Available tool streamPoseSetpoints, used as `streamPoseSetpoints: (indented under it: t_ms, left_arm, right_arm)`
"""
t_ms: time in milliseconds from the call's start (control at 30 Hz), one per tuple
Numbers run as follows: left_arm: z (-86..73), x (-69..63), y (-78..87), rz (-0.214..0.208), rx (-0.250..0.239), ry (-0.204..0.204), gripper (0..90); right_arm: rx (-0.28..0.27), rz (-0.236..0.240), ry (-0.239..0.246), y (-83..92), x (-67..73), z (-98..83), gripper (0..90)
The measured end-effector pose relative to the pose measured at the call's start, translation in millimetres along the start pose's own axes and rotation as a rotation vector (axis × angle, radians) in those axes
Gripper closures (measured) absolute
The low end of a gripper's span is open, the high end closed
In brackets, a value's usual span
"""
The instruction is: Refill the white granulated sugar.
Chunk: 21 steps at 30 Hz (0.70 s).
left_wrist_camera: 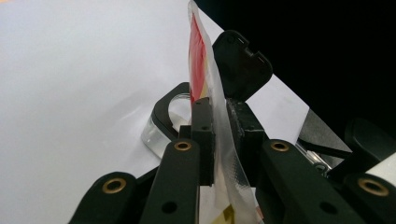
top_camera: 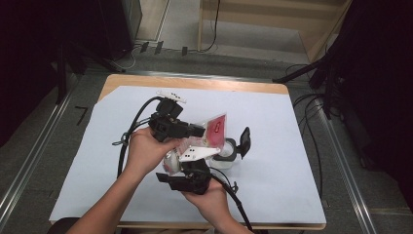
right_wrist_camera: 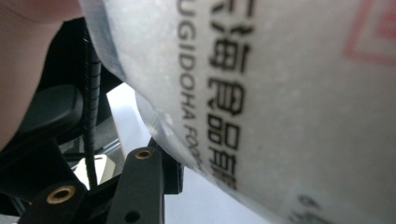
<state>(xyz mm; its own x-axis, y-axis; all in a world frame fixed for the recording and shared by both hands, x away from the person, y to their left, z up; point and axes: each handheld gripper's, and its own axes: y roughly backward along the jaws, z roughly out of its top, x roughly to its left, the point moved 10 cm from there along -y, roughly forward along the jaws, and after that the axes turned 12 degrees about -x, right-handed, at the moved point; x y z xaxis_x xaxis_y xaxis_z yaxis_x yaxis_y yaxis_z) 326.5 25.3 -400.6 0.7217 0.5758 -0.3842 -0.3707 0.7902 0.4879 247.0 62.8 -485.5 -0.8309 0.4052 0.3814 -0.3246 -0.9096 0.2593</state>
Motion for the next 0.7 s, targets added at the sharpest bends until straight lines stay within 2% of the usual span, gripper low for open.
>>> streamPoseSetpoints:
  t_ms: [300, 700]
  left_arm:
    - [0.4, -0.8, -1.3, -0.013, -0.009, -0.002, 80.4]
    - [0.7, -1.4, -2.0, -0.013, -0.014, -0.005, 80.6]
  right_arm:
    - [-0.009, 0.007, -0.039, 0.8, 1.1, 2.0, 62.3]
    - [-0.004, 0.001, -0.034, 1.1, 0.8, 1.8, 62.3]
